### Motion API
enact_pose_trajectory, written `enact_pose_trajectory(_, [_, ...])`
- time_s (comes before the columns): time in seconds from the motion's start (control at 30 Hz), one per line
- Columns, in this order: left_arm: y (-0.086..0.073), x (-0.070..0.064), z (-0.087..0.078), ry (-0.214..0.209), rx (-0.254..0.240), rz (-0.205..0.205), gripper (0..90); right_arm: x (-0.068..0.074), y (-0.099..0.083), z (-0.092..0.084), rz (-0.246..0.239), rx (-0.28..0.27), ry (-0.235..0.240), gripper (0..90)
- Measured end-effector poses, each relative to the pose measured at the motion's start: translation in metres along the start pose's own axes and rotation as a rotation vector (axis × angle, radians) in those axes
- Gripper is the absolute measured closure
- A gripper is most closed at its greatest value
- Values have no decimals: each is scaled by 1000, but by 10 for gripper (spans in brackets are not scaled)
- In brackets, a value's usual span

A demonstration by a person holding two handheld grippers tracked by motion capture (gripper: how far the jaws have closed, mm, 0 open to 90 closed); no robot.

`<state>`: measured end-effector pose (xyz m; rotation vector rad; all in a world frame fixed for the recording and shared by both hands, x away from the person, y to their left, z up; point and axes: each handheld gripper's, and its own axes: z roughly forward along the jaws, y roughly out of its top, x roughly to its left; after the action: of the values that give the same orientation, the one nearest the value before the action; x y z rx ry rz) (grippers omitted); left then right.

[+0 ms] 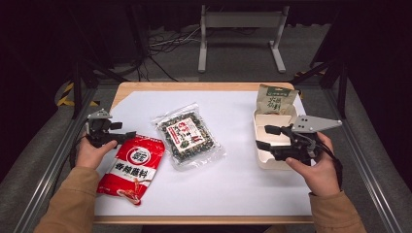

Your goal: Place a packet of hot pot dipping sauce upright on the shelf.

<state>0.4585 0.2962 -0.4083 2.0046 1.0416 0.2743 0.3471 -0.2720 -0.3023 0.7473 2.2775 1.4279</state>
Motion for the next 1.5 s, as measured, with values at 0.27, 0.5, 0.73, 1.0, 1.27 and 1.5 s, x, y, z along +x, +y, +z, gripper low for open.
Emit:
enact_pose_trajectory(0.27, [-4,9,12,-7,39,-33,199,1,0,4,-7,6,10,394])
enact_pose_trajectory(0.5, [-9,19,17,-45,59,-92,184,2,-1,8,-8,14,18,397])
enact_pose_trajectory(0.73, [-12,22,22,-68,77,-107,232,2,-2,9,-9,17,19,399])
enact_pose_trajectory(1.0, [-14,23,29,-113,100,-109,238,3,-2,12,-11,23,24,398])
enact_pose_trajectory(1.27, [-16,20,32,-174,120,-97,232,2,-4,14,-5,27,26,398])
enact_pose_trajectory(1.5, [-15,17,30,-200,123,-81,228,1,-4,16,0,27,31,398])
